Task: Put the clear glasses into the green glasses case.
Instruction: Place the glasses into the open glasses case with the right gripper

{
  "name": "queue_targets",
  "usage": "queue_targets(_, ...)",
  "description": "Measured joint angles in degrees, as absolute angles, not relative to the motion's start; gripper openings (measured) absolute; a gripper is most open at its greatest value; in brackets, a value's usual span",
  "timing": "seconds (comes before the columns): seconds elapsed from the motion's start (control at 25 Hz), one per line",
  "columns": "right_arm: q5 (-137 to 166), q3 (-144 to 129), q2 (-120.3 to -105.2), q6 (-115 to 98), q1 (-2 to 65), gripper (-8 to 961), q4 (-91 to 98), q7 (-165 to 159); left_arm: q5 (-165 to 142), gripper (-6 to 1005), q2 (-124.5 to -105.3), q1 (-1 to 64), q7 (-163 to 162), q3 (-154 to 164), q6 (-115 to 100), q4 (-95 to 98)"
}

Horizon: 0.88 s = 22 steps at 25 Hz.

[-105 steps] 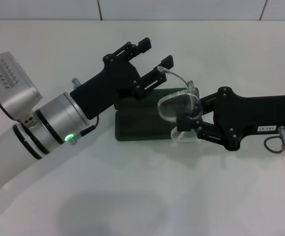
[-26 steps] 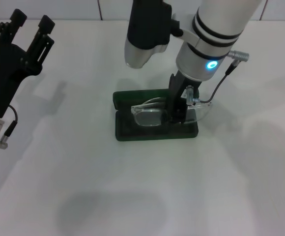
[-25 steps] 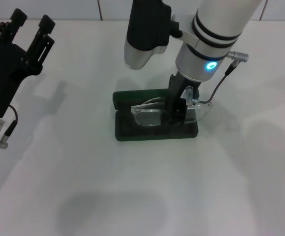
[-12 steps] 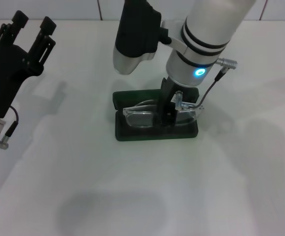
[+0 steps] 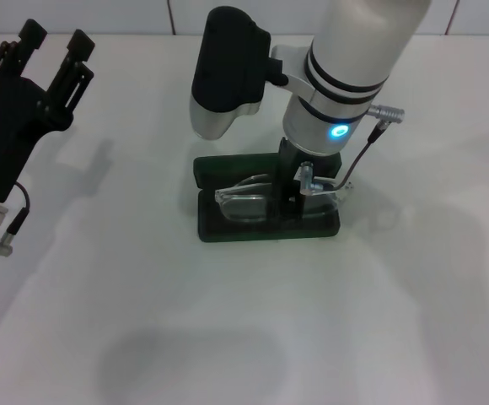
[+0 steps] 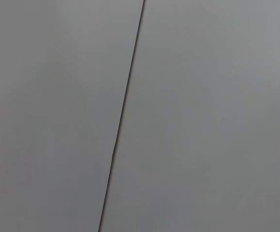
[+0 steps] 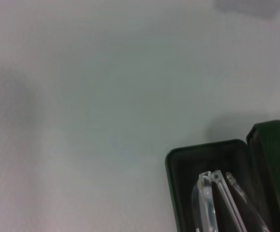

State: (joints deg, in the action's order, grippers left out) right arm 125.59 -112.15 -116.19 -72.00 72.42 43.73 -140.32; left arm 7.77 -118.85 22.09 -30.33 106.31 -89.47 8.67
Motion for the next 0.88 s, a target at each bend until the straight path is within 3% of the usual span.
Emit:
queue_targets(0.68,125.7,-112.7,-116.19,-71.3,71.9,123,44.6,-141.5,7.9,697,-118.97,22.6,-30.3,106.3,-89.5,7.9)
queue_targets(0.88,126.2,-112.0,-116.19,-73.1,71.8,187,45.9,-141.8,7.8,697,-119.0,22.6,-30.3,106.3,-89.4,7.8)
